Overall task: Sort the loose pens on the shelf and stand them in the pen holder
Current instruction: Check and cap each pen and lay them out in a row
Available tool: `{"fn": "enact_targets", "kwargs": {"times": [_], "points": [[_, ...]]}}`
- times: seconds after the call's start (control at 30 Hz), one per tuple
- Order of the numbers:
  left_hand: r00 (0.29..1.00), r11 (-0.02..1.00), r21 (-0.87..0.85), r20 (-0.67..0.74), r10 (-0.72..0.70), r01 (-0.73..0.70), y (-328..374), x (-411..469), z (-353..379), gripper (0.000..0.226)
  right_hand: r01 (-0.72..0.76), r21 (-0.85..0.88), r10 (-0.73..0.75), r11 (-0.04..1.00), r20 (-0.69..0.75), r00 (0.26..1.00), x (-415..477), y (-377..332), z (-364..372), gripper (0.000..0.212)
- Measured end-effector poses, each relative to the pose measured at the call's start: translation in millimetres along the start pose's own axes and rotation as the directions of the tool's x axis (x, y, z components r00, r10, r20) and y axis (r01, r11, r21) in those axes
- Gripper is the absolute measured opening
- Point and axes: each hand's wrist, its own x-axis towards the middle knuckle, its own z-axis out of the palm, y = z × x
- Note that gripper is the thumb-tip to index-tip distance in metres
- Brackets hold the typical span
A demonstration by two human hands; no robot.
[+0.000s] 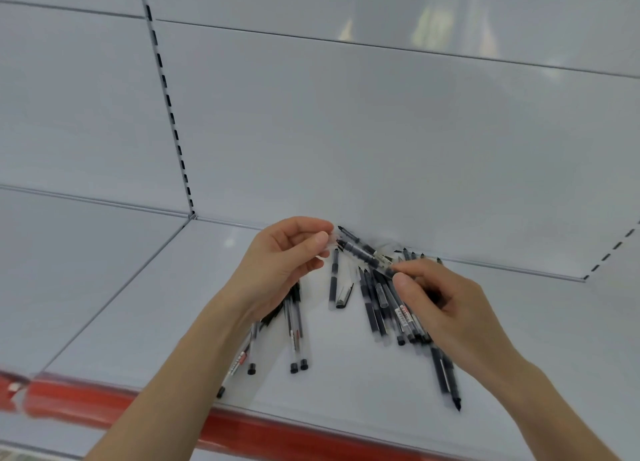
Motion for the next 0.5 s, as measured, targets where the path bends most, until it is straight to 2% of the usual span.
{"fn": "enact_targets", "kwargs": {"times": [0.13,0.27,0.5], "points": [[1.0,0.999,-0.051,-0.029,0.011,-0.013,1.0,0.0,-0.8,0.021,0.002,-0.02,-0.001,1.0,0.022,1.0,-0.6,-1.3,0.2,0.017],[0.999,0.996,-0.085,-0.05,0.014,-0.019,1.3,0.0,-0.2,0.019,0.014,0.014,-0.014,1.0,-0.037,0.999,-2.3,-4.1,0.0,0.017],[0.998,0.998,-0.058,-0.051,0.031,-0.034,1.9,-1.9,1.6,0.022,0.008,-0.04,-0.009,0.999,-0.006,1.0,-4.5,-4.5,1.1,0.014]]}}
